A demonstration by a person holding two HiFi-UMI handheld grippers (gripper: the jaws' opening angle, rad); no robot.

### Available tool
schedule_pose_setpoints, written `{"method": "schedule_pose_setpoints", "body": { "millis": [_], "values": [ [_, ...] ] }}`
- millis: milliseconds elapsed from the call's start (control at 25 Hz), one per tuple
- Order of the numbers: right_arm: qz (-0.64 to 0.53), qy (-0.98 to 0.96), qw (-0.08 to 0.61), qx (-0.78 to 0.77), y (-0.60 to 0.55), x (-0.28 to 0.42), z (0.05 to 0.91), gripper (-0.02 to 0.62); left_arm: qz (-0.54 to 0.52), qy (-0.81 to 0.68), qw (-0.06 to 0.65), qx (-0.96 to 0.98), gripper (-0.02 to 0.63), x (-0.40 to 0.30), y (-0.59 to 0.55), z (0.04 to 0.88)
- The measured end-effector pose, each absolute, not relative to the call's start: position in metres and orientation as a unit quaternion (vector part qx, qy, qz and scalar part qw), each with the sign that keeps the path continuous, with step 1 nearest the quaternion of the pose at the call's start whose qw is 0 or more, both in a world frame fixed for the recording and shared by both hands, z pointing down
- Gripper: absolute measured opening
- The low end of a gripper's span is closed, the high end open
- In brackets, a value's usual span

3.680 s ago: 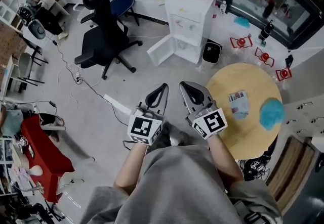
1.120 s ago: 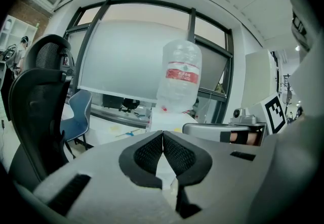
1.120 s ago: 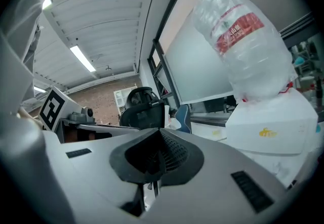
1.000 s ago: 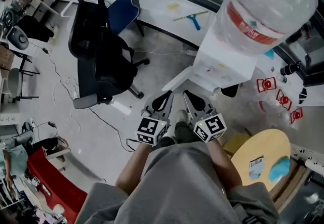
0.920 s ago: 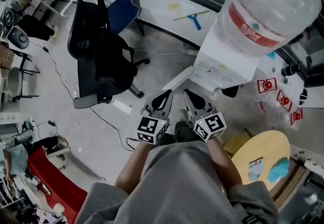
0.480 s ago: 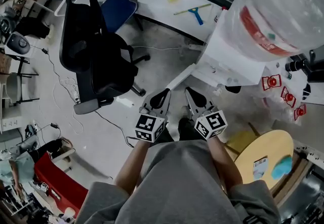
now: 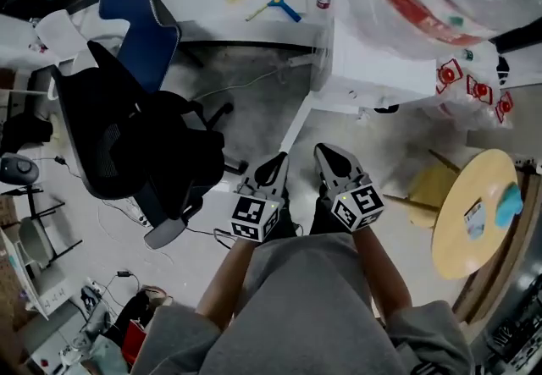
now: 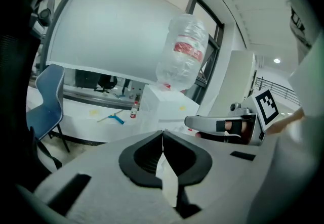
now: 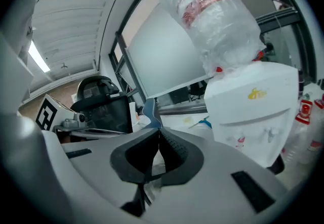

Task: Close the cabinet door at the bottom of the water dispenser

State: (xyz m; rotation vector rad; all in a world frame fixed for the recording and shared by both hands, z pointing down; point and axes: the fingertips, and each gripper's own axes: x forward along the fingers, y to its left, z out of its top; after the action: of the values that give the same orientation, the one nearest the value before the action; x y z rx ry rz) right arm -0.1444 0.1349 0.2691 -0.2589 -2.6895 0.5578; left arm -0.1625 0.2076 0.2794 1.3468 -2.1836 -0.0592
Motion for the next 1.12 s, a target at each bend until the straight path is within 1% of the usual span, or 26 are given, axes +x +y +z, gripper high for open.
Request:
{"method": "schedule_pose_setpoints", "body": {
  "millis": [280,640,840,960,1120],
  "values": [
    [0.222,-0.957,0.189,0.009,0.143,-0.123,0.288,0.011,-0.003,-0.762,0.305,0.57,0.009,-0.167,0.214,0.311],
    [0.253,-0.946,0.196,0.043,0.145,-0.095,0.331,0.011,0.026,-0.722,0.333,0.605,0.009,-0.142,0.195,0.352],
    [0.266,-0.944,0.191,0.039,0.14,-0.086,0.346,0.011,0.046,-0.717,0.33,0.612,0.009,-0.128,0.184,0.365],
    [0.267,-0.943,0.193,0.049,0.138,-0.082,0.369,0.011,0.049,-0.712,0.312,0.627,0.009,-0.129,0.182,0.379],
    [0.294,-0.933,0.19,0.08,0.134,-0.081,0.407,0.011,0.073,-0.692,0.302,0.651,0.009,-0.129,0.181,0.419]
  ]
}}
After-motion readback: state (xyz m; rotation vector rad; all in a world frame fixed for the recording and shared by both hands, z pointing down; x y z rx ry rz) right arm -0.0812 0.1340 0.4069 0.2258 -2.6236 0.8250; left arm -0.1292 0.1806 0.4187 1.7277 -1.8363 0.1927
